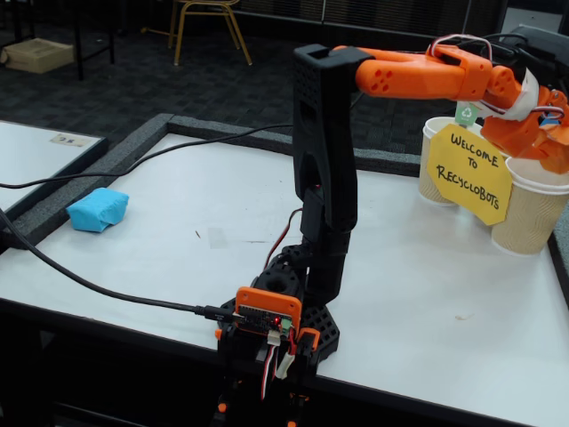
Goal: Sort rubbish by color.
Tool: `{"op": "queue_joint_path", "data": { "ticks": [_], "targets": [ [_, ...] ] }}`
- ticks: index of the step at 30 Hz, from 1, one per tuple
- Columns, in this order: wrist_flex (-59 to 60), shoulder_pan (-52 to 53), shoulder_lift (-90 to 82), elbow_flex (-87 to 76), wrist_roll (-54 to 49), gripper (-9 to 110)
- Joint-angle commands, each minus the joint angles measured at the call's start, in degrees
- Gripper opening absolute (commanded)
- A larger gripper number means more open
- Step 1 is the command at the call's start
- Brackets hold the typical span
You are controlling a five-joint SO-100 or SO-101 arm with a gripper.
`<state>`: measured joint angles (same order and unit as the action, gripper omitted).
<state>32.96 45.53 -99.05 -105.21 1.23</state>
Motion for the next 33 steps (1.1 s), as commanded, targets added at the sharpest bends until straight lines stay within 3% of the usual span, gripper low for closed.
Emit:
{"op": "queue_joint_path", "data": {
  "ticks": [1,10,27,29,33],
  "targets": [
    [0.44,1.76,-2.81,3.69,-0.79,14],
    [9.58,1.05,-2.81,8.79,-0.35,10],
    [10.81,0.53,-3.08,10.63,-0.62,20],
    [10.81,0.53,-3.08,10.72,-0.62,20],
    [11.51,0.44,-3.08,10.72,-0.44,7]
  ]
}}
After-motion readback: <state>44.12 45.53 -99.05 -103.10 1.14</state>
